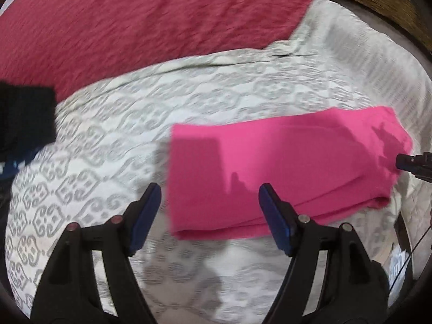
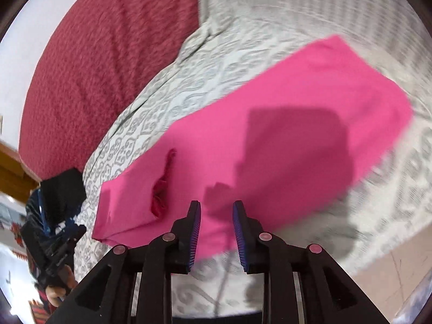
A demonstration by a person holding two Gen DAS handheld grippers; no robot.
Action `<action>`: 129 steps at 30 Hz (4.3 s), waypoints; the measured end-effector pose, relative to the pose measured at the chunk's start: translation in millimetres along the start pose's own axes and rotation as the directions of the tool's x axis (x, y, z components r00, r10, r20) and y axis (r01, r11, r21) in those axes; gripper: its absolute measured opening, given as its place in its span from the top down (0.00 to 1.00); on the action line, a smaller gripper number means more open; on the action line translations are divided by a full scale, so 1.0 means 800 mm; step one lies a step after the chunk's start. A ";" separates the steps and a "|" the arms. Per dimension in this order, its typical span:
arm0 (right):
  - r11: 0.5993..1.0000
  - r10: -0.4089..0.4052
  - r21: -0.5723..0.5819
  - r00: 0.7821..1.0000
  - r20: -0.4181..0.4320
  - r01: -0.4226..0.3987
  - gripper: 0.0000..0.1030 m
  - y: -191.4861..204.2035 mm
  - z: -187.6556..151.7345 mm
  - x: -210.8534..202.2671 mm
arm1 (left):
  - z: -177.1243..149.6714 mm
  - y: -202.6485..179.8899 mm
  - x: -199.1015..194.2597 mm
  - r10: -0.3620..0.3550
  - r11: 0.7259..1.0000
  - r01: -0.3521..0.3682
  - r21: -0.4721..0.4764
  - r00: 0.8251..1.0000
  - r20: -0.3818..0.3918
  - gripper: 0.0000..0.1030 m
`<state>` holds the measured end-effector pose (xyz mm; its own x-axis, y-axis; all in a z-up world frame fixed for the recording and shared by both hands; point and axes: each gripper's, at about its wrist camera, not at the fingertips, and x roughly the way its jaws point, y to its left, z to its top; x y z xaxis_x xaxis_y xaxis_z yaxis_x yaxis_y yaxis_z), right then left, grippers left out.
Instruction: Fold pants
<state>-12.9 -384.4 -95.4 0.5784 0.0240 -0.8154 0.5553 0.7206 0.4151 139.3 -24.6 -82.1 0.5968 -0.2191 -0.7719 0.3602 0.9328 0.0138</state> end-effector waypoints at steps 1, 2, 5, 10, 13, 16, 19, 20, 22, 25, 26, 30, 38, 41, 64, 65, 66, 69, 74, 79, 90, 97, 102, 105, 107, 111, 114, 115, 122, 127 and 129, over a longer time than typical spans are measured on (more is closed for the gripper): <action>1.000 0.006 0.019 1.000 0.006 -0.006 0.76 -0.009 -0.002 -0.007 | 0.004 -0.011 -0.002 -0.010 1.000 0.010 0.012 1.000 0.000 0.27; 1.000 0.010 0.028 1.000 0.011 -0.010 0.76 -0.014 -0.002 -0.012 | 0.009 -0.026 -0.003 -0.028 0.999 0.028 0.026 1.000 0.001 0.27; 1.000 -0.014 0.024 0.999 0.034 0.013 0.75 -0.019 -0.003 -0.022 | 0.021 -0.065 -0.004 -0.078 0.995 0.077 0.063 0.997 0.000 0.27; 0.995 -0.096 0.011 0.993 0.067 0.095 0.69 -0.030 -0.004 -0.034 | 0.034 -0.133 0.016 -0.158 0.981 0.161 0.110 0.987 -0.035 0.27; 0.994 -0.111 0.009 0.991 0.078 0.110 0.65 -0.040 -0.001 -0.036 | 0.040 -0.163 0.033 -0.182 0.975 0.189 0.118 0.981 -0.067 0.27; 0.990 -0.139 0.008 0.987 0.076 0.139 0.63 -0.048 0.002 -0.033 | 0.043 -0.185 0.043 -0.199 0.969 0.209 0.130 0.976 -0.085 0.27; 0.993 -0.120 0.024 0.991 0.062 0.119 0.63 -0.062 0.003 -0.030 | 0.043 -0.200 0.051 -0.204 0.967 0.216 0.137 0.975 -0.091 0.27; 0.993 -0.115 0.029 0.991 0.061 0.114 0.63 -0.065 0.004 -0.030 | 0.044 -0.203 0.054 -0.214 0.965 0.225 0.131 0.972 -0.095 0.27; 0.994 -0.093 0.055 0.993 0.068 0.090 0.63 -0.077 0.010 -0.030 | 0.044 -0.202 0.062 -0.241 0.962 0.252 0.107 0.965 -0.105 0.27; 0.991 -0.043 0.132 0.994 0.097 0.030 0.60 -0.100 0.018 -0.037 | 0.044 -0.203 0.076 -0.258 0.960 0.269 0.072 0.957 -0.131 0.27; 0.985 -0.021 0.173 0.993 0.118 0.000 0.58 -0.113 0.021 -0.041 | 0.043 -0.203 0.081 -0.266 0.959 0.276 0.060 0.953 -0.143 0.27; 0.965 0.027 0.254 0.986 0.167 -0.070 0.57 -0.140 0.025 -0.049 | 0.033 -0.204 0.094 -0.271 0.957 0.284 0.054 0.947 -0.173 0.27; 0.942 -0.001 0.326 0.973 0.230 -0.076 0.50 -0.161 0.043 -0.054 | 0.021 -0.218 0.094 -0.228 0.956 0.251 0.150 0.961 -0.156 0.27; 0.933 0.009 0.348 0.971 0.238 -0.094 0.50 -0.164 0.050 -0.048 | 0.021 -0.219 0.092 -0.246 0.953 0.267 0.140 0.957 -0.152 0.27; 0.897 0.087 -0.435 0.935 0.344 0.076 0.92 0.147 0.038 -0.062 | 0.033 -0.072 0.058 -0.328 0.931 0.317 -0.183 0.944 -0.035 0.27; 0.863 0.116 -0.502 0.942 0.314 0.061 0.92 0.173 0.026 -0.053 | 0.031 -0.050 0.056 -0.328 0.921 0.314 -0.232 0.944 -0.023 0.27; 0.802 0.157 -0.597 0.958 0.241 0.018 0.92 0.209 0.004 -0.036 | 0.028 -0.030 0.054 -0.322 0.911 0.307 -0.277 0.947 -0.012 0.27; 0.707 0.162 -0.706 0.981 0.107 -0.039 0.92 0.245 -0.038 -0.002 | 0.018 0.018 0.048 -0.297 0.882 0.280 -0.380 0.955 0.015 0.27; 0.878 -0.011 -0.470 0.984 0.179 0.095 0.73 0.154 -0.007 -0.004 | 0.011 0.028 0.049 -0.315 0.881 0.302 -0.363 0.949 0.025 0.27; 0.975 -0.223 0.046 0.959 0.176 0.219 0.57 0.007 0.061 -0.036 | 0.016 -0.007 0.067 -0.380 0.883 0.360 -0.301 0.925 -0.008 0.27; 0.881 -0.402 -0.216 0.907 0.124 0.420 0.31 0.109 0.113 0.073 | 0.019 -0.045 0.067 -0.363 0.916 0.348 -0.200 0.931 -0.046 0.27; 0.825 -0.522 -0.208 0.849 0.075 0.526 0.84 0.067 0.095 0.120 | 0.031 -0.049 0.074 -0.360 0.920 0.345 -0.188 0.932 -0.047 0.27; 0.937 -0.315 -0.123 0.943 0.106 0.327 0.95 0.039 0.100 0.070 | 0.036 -0.057 0.076 -0.378 0.914 0.365 -0.175 0.924 -0.052 0.27; 0.951 -0.197 -0.203 0.964 0.180 0.232 0.95 0.057 0.092 0.037 | 0.035 -0.061 0.075 -0.394 0.908 0.380 -0.175 0.917 -0.056 0.27; 0.936 -0.033 -0.336 0.977 0.209 0.104 0.95 0.088 0.074 0.008 | 0.033 -0.060 0.073 -0.396 0.909 0.381 -0.172 0.916 -0.061 0.27; 0.777 0.129 -0.629 0.977 0.169 0.006 0.95 0.169 0.011 -0.017 | 0.022 -0.032 0.068 -0.387 0.903 0.367 -0.224 0.921 -0.051 0.27; 0.697 0.014 -0.703 0.977 0.211 0.142 0.92 0.192 -0.019 -0.001 | 0.009 0.003 0.070 -0.376 0.883 0.341 -0.323 0.925 -0.052 0.27; 0.700 -0.070 -0.672 0.960 0.271 0.241 0.88 0.186 -0.012 0.009 | 0.006 0.012 0.069 -0.377 0.877 0.340 -0.340 0.925 -0.048 0.27; 0.880 -0.321 -0.281 0.915 0.245 0.384 0.28 0.083 0.092 0.072 | 0.004 0.021 0.067 -0.371 0.877 0.340 -0.340 0.928 -0.029 0.27; 0.783 -0.500 -0.297 0.837 0.223 0.547 0.27 0.089 0.099 0.123 | 0.005 0.012 0.079 -0.377 0.885 0.347 -0.311 0.925 -0.041 0.27; 0.729 -0.584 -0.272 0.777 0.234 0.629 0.28 0.081 0.108 0.142 | 0.007 0.009 0.083 -0.386 0.883 0.355 -0.307 0.921 -0.047 0.27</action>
<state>140.3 -395.0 -126.1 0.2653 -0.5642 -0.7818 0.6060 0.7283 -0.3200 185.7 -33.6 -130.2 0.3767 -0.5487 -0.7464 0.3101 0.8339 -0.4565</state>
